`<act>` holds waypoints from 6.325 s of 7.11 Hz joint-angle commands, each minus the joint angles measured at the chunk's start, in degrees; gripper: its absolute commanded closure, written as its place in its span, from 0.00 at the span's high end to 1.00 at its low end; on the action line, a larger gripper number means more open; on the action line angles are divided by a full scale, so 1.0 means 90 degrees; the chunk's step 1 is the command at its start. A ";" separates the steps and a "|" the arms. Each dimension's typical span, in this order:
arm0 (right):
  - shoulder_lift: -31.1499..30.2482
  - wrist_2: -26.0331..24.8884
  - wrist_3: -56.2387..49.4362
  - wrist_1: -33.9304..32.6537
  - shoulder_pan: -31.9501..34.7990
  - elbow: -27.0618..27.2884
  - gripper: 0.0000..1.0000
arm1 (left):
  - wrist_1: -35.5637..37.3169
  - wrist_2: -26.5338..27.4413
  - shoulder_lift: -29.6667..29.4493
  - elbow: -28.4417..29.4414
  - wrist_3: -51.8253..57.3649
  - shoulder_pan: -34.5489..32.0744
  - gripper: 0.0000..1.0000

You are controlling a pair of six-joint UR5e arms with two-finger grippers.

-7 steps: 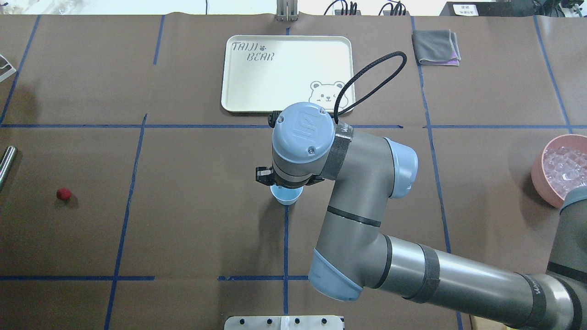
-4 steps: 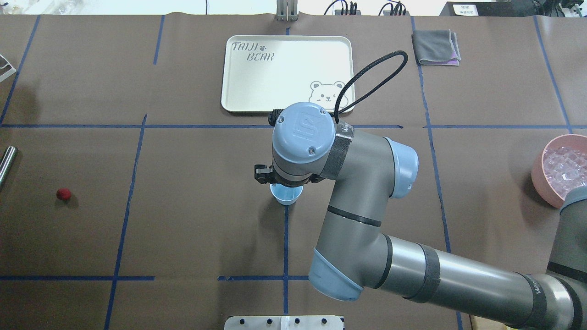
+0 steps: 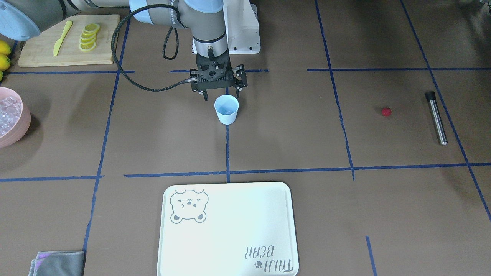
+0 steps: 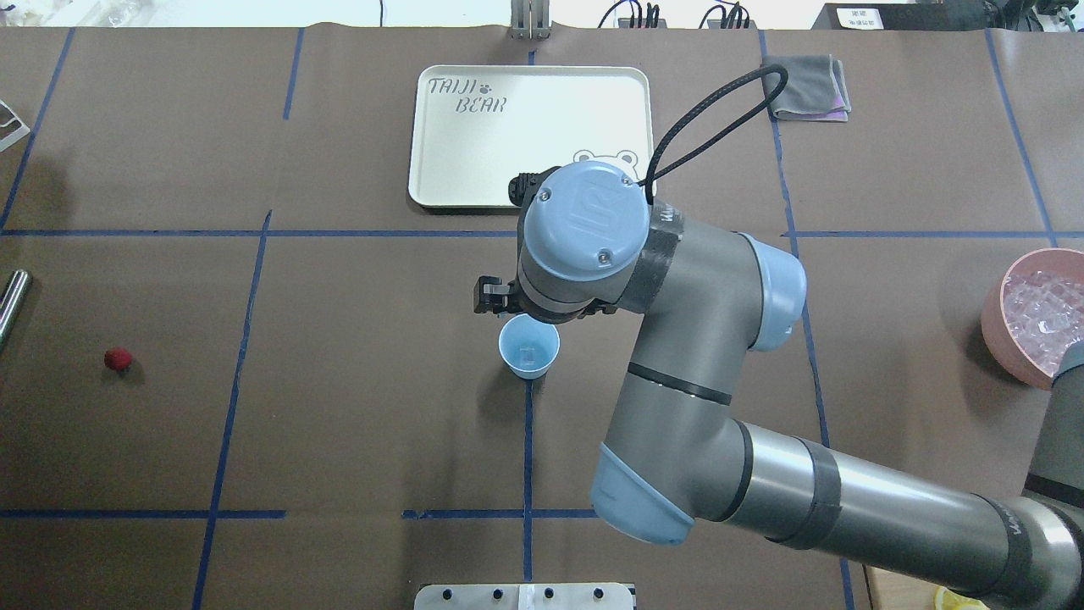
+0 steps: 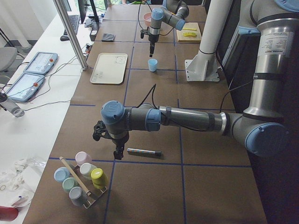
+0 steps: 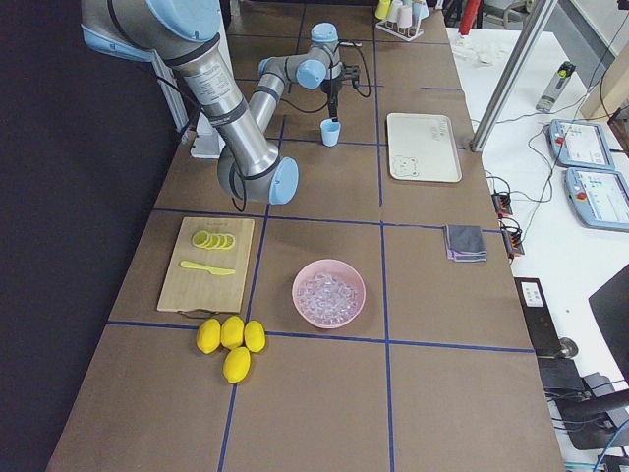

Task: Mash ice and strawberries in cup
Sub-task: 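Move the right gripper back to the pink ice bowl, then scoop more ice cubes from the pink bowl with the right gripper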

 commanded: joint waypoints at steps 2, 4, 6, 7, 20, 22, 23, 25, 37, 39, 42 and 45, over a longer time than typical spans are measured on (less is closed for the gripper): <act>-0.1263 0.0313 -0.0449 -0.0221 0.0767 0.1458 0.99 | -0.0002 -0.0008 -0.0021 -0.0064 -0.0004 0.0000 1.00; -0.2510 0.0995 -0.1613 -0.0173 0.1605 0.2189 0.99 | -0.0012 -0.0008 -0.0060 -0.0191 -0.0111 0.0010 1.00; -0.3577 0.1727 -0.3264 -0.0134 0.2572 0.2447 0.99 | 0.0007 -0.0008 -0.0041 -0.0542 -0.0434 0.0097 1.00; -0.4027 0.1915 -0.4172 -0.0133 0.2992 0.2457 0.99 | -0.0002 -0.0017 -0.0050 -0.0601 -0.0454 0.0136 1.00; -0.5720 0.2883 -0.8065 0.2338 0.4491 0.0300 0.86 | -0.0901 0.0334 -0.0050 -0.1383 -0.3950 0.2461 1.00; -0.5721 0.2874 -0.8691 0.2104 0.4491 0.0221 0.76 | -0.0901 0.0334 -0.0060 -0.1383 -0.3950 0.2461 1.00; -0.5692 0.2874 -0.8702 0.2064 0.4481 0.0163 0.75 | -0.0910 0.0334 -0.0060 -0.1383 -0.3940 0.2461 1.00; -0.5652 0.2874 -0.8722 0.2113 0.4471 -0.0130 0.75 | -0.0911 0.0334 -0.0060 -0.1383 -0.3940 0.2461 1.00; -0.5633 0.2874 -0.8693 0.2103 0.4208 -0.0375 0.66 | -0.0911 0.0334 -0.0060 -0.1373 -0.3901 0.2461 1.00; -0.5623 0.2883 -0.8693 0.2103 0.4198 -0.0404 0.62 | -0.0911 0.0334 -0.0060 -0.1373 -0.3901 0.2461 1.00; -0.5584 0.2883 -0.8693 0.2103 0.4198 -0.0453 0.56 | -0.0911 0.0334 -0.0060 -0.1363 -0.3901 0.2461 1.00; -0.5594 0.3010 -0.8683 0.2093 0.4188 -0.0453 0.56 | -0.0911 0.0334 -0.0060 -0.1363 -0.3901 0.2461 1.00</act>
